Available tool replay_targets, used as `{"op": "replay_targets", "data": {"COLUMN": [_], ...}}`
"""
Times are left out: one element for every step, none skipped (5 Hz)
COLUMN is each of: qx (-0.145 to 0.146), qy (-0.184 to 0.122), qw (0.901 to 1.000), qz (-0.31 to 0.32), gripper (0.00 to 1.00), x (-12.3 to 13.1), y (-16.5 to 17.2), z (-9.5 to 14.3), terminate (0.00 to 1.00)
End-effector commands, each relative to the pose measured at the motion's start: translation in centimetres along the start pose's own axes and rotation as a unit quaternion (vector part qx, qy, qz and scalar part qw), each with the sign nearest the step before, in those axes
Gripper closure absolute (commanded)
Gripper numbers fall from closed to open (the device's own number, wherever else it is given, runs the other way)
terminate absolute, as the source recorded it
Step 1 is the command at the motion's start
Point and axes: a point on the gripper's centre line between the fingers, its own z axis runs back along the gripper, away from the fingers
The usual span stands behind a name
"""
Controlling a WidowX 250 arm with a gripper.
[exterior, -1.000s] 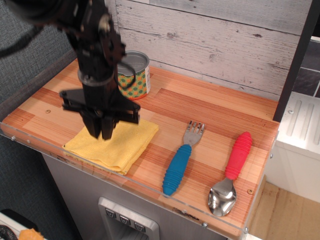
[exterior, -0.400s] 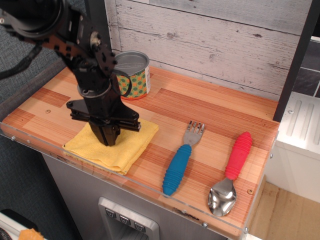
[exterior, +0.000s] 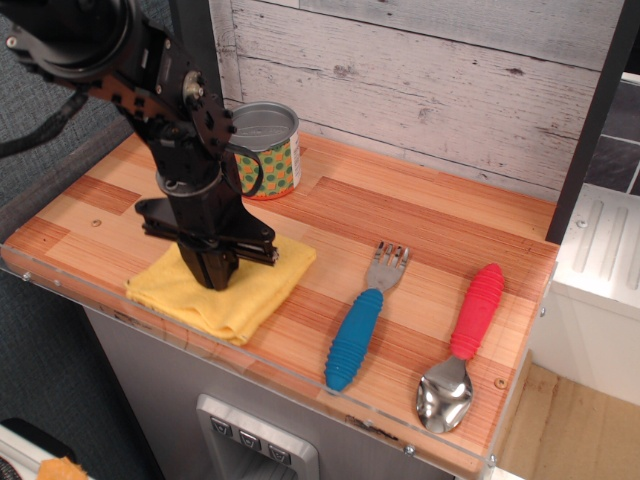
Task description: Slide the rag all the way into the corner.
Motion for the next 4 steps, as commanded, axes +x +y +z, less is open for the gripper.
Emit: {"op": "replay_targets", "data": {"qx": [0.037,0.045,0.053,0.057], "qy": [0.01,0.022,0.01,-0.003], "qw": [0.9992,0.9987,0.9984,0.9984], "qz": [0.012,0.013,0.017,0.002], "gripper": [1.0,1.0,1.0,1.0], "x": [0.8,0.8,1.4,2.1], "y": [4.2,6.2,7.9,8.8], "z": [-0.1,-0.4,-0.7,-0.9], "terminate": [0.0,0.0,0.0,0.0]}}
